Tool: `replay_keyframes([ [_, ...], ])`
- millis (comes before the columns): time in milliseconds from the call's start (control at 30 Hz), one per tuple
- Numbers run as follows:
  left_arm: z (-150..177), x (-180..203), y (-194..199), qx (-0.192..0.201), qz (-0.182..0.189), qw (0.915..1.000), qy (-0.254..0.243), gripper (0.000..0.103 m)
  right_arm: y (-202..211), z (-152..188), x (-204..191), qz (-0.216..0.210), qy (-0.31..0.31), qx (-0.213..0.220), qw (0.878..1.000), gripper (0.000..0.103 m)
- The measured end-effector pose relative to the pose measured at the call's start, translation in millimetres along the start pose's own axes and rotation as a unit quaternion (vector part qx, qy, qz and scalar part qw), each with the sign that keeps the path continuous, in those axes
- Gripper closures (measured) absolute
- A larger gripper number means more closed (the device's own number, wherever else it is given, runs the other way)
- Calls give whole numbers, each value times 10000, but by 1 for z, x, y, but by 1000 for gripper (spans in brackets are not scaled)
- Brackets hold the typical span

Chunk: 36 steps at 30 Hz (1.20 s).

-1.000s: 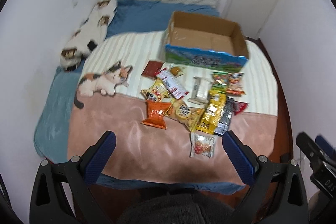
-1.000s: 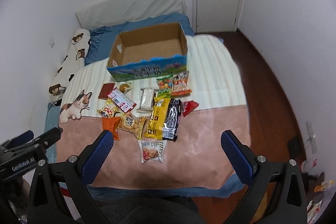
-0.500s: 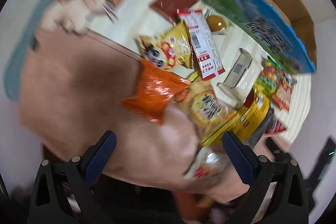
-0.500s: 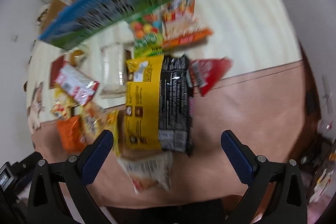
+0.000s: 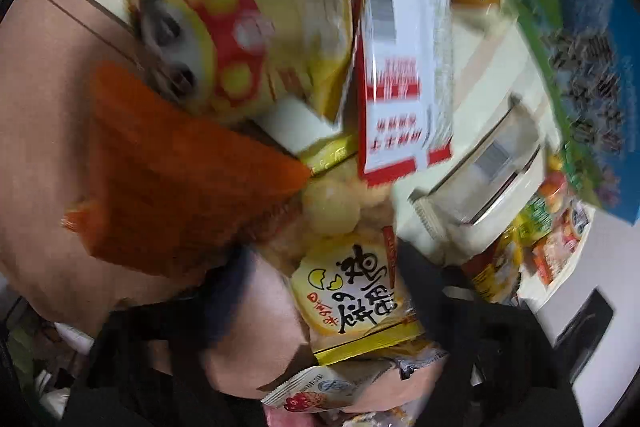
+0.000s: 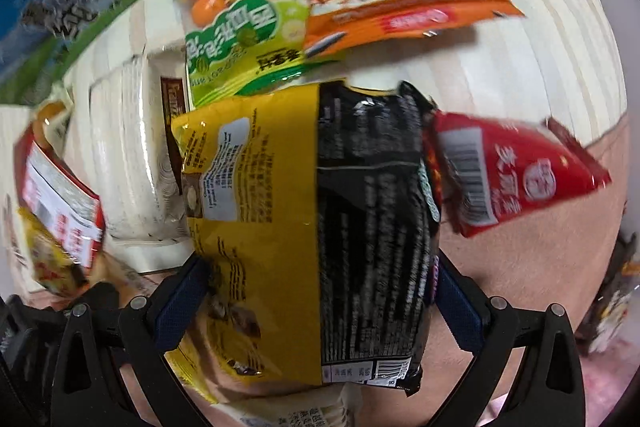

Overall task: Organize snacks
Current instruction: 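Grasp the yellow egg-biscuit bag with left tool while right grasps yellow-black noodle pack, then carry both bags into the cardboard box and open both tools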

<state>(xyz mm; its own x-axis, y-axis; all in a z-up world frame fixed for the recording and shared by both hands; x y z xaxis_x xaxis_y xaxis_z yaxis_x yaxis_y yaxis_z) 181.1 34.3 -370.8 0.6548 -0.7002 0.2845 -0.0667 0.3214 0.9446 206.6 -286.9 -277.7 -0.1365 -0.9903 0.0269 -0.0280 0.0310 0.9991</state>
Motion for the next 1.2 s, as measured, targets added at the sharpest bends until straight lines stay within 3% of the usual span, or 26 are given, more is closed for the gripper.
replay_keyframes([
  [133,13,14,2,248,-179,9973,-670,42,3,11,-5,-39,617,-12,9981,10],
  [233,29,34,4,418,-579,9820,-1750,44,4,25,-2,16,1128,-105,9936,11],
  [300,43,48,6,621,-954,9593,-2585,44,3,34,0,30,1476,-179,9889,11],
  [400,69,66,1,771,-1551,9094,-3782,44,-1,47,-2,119,1936,-296,9806,11],
  [467,77,71,-2,814,-1714,8942,-4055,44,-4,49,-4,1,1954,-357,9801,8],
  [500,79,72,-4,808,-1707,8949,-4043,43,-5,49,-4,-121,1869,-356,9817,6],
  [533,79,70,-8,748,-1670,9012,-3929,41,-6,50,-3,-318,1678,-376,9846,3],
  [567,77,69,-12,652,-1606,9122,-3713,40,-6,49,2,-420,1553,-396,9862,1],
  [600,74,62,-16,494,-1426,9315,-3308,39,-8,50,3,-527,1402,-413,9879,0],
  [700,68,40,-22,309,-882,9688,-2296,38,-9,50,7,-620,1078,-411,9914,0],
  [800,69,33,-19,447,-645,9785,-1905,38,-14,54,3,-495,937,-374,9937,0],
  [900,74,27,-18,517,-550,9802,-1830,40,-15,59,4,-377,632,-426,9964,0],
  [967,75,21,-14,646,-620,9761,-1979,47,-22,57,14,-224,617,-334,9973,3],
  [1067,85,22,-2,914,-782,9617,-2462,52,-23,63,8,0,649,-216,9977,12],
  [1200,104,33,11,1221,-1074,9388,-3037,55,-10,81,-6,-11,595,-53,9982,14],
])
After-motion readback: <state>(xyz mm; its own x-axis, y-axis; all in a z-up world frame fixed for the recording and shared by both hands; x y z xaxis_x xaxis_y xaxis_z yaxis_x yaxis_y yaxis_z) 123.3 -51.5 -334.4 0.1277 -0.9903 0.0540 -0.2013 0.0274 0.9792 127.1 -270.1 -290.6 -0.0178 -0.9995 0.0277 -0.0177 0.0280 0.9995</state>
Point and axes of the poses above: each gripper's, at about its wrist camera, not at the fingertips, and y roughly against the way its jaws point, x to its right, z to its underside, the point moved 3 cm from there along -y, roughly the way its jaws point, and after that the axes turned 6 degrees about x, right-handed, at the moved point
